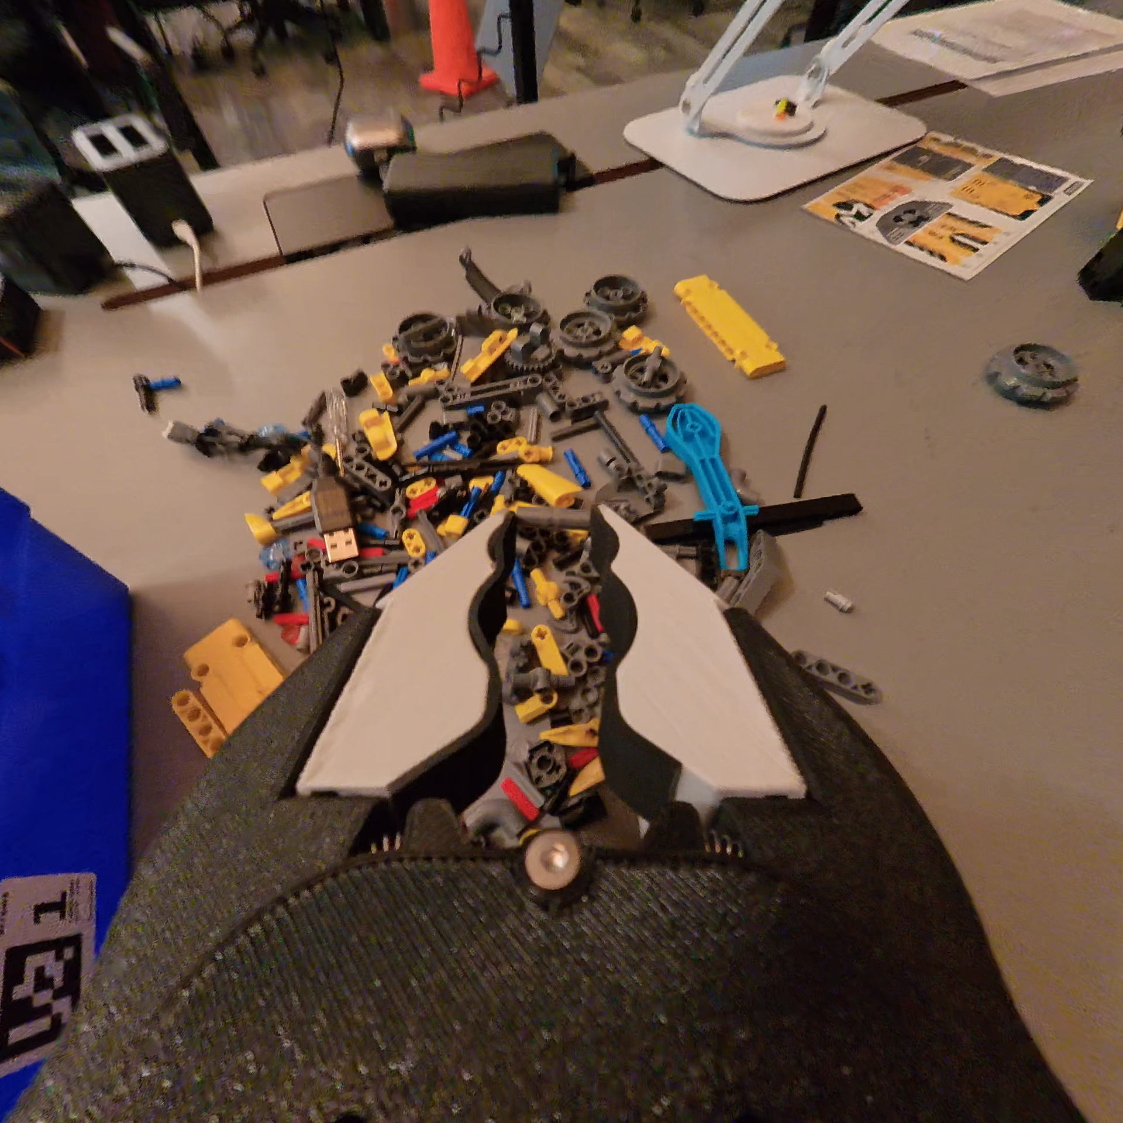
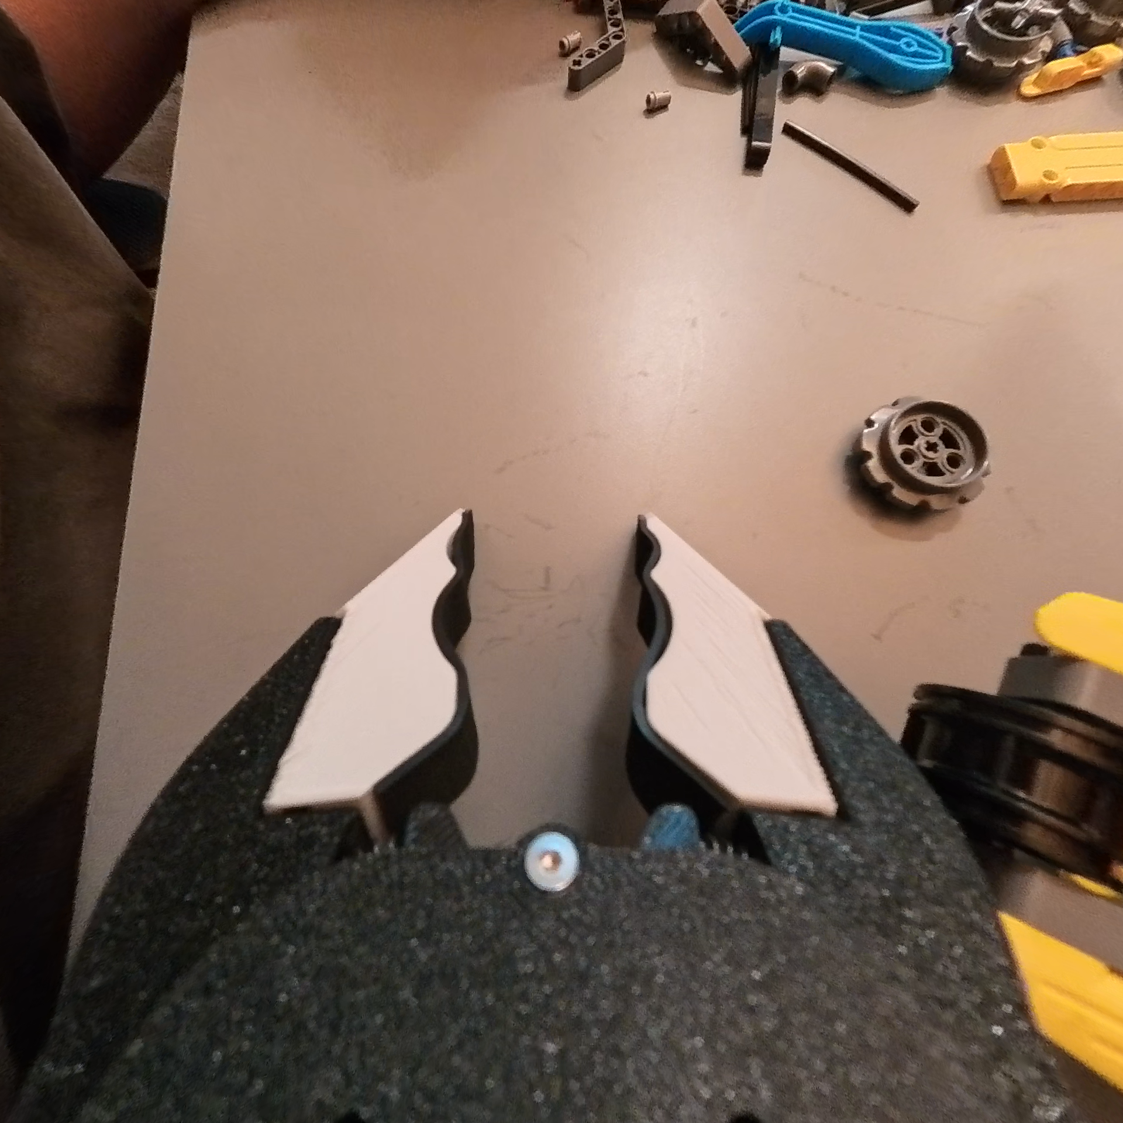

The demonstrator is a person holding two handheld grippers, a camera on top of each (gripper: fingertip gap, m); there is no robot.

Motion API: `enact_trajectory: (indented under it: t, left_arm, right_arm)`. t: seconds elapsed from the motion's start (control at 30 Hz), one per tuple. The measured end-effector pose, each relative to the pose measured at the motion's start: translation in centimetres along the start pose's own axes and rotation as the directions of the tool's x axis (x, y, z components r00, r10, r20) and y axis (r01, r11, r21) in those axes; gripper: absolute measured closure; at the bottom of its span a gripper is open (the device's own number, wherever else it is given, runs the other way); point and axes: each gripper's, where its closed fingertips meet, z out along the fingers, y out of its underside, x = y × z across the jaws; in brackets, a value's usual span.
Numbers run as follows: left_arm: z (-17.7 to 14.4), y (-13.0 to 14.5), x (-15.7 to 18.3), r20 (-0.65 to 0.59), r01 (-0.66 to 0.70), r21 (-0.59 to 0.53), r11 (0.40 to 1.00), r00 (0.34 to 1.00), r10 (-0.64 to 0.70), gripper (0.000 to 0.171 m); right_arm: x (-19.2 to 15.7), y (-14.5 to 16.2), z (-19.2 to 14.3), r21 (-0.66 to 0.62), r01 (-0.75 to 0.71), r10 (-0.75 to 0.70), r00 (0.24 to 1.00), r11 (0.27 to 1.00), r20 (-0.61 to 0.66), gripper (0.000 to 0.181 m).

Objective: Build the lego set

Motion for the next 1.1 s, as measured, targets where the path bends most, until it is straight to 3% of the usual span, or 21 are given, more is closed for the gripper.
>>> enact_trajectory:
  t: [0.13, 0.3, 0.73, 1.1]
  left_arm:
    - [-0.1, -1.8, 2.0, 0.001, -0.083, 0.065, 0.994, 0.997, 0.083, 0.153]
    - [0.8, -1.2, 3.0, 0.002, -0.154, 0.006, 0.988, 0.988, 0.154, 0.152]
    - [-0.5, -1.2, 0.6, 0.009, -0.043, 0.065, 0.997, 0.999, 0.043, 0.153]
    - [-0.3, -1.1, 1.0, 0.007, -0.071, 0.053, 0.996, 0.997, 0.071, 0.153]
  right_arm:
    - [0.0, 0.0, 0.0, -0.001, 0.003, -0.003, 1.000, 1.000, -0.001, 0.128]
    - [0.0, 0.1, 0.0, -0.004, 0.012, -0.012, 1.000, 1.000, -0.007, 0.128]
    - [0.0, 0.1, 0.1, -0.009, 0.012, -0.012, 1.000, 1.000, -0.007, 0.128]
    - [-0.1, 0.2, 0.1, -0.015, 0.020, -0.020, 1.000, 1.000, -0.011, 0.128]
